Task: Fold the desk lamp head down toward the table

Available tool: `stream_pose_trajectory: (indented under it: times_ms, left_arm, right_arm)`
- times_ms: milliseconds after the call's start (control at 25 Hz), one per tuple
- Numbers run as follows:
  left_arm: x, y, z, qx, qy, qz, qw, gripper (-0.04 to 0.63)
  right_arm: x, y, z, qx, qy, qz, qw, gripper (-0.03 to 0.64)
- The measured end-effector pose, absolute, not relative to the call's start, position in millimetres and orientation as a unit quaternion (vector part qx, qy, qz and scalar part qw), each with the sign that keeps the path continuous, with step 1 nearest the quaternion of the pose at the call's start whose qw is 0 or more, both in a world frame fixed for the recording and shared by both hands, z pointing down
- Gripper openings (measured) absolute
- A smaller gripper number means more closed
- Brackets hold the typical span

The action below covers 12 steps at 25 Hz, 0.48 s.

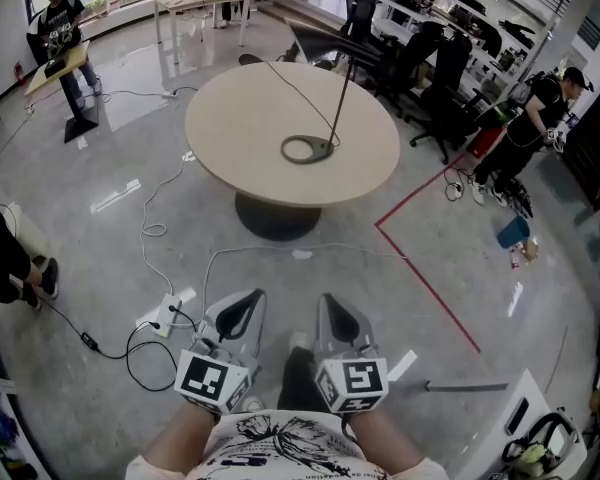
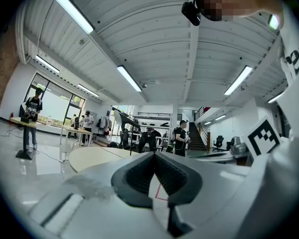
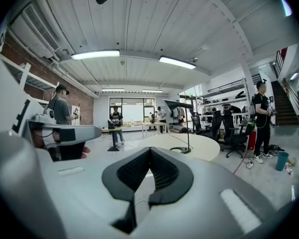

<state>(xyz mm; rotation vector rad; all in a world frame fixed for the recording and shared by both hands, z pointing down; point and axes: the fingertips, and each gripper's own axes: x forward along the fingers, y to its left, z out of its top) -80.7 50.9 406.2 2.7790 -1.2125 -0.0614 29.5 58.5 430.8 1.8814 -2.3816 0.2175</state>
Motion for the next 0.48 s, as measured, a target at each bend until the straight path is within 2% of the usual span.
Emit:
stream_pose_trajectory:
  times_ms: [480]
  left_arm:
    - [-30,-80,397,0.891,-0.451,-0.021,0.038,0.006]
  right_arm:
    - [104,-79,421,0.593,-0.803,0.064,0.025,0.008]
